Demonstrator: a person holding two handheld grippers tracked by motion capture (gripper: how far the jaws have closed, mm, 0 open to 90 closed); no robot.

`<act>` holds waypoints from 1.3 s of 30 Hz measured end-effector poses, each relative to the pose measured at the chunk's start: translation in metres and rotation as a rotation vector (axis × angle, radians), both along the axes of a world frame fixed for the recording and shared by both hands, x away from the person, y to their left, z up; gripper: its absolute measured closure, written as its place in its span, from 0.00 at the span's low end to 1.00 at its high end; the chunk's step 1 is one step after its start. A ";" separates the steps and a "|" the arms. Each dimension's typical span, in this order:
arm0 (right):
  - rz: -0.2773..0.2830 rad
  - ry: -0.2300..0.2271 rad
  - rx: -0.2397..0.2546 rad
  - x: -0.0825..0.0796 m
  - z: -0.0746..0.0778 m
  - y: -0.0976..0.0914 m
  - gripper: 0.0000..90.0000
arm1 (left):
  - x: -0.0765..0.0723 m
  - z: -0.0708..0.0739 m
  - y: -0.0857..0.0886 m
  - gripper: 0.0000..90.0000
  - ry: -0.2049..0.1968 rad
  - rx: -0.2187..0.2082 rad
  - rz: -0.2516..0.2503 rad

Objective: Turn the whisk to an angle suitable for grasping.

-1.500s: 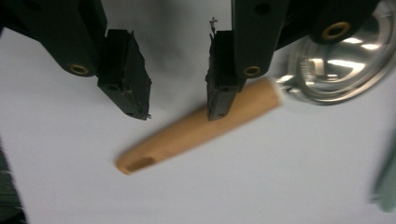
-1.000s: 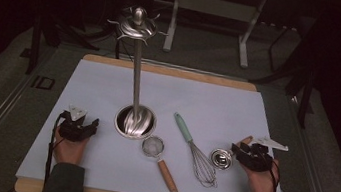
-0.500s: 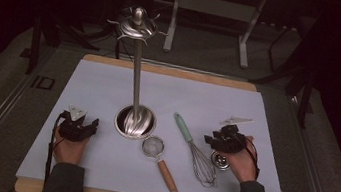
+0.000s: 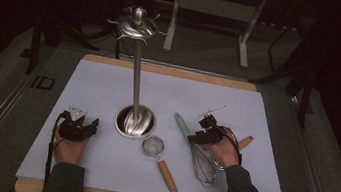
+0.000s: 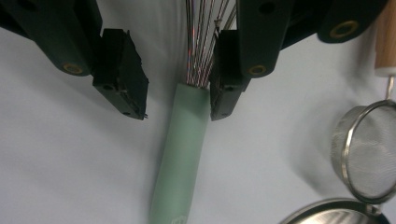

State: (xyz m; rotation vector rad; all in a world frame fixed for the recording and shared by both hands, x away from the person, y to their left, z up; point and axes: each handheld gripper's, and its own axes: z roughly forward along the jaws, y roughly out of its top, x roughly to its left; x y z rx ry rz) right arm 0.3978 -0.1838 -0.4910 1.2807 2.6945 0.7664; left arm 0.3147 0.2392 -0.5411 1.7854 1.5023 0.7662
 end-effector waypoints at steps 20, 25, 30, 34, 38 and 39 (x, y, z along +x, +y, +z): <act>-0.008 0.137 -0.134 0.017 -0.010 0.027 0.72 | 0.000 0.000 0.000 0.50 0.003 0.001 0.002; -0.053 0.141 -0.125 0.015 -0.010 0.027 0.76 | 0.000 0.000 0.000 0.50 0.005 0.001 0.002; -0.078 0.157 -0.076 0.016 -0.011 0.021 0.77 | 0.001 0.000 0.000 0.50 0.008 0.002 0.003; -0.081 0.158 -0.071 0.016 -0.011 0.020 0.77 | 0.001 0.000 0.000 0.50 0.009 0.003 0.003; -0.085 0.162 -0.066 0.016 -0.011 0.020 0.77 | 0.001 0.000 0.000 0.50 0.009 0.003 0.002; -0.087 0.164 -0.067 0.016 -0.011 0.020 0.77 | 0.001 0.000 0.000 0.50 0.009 0.003 0.002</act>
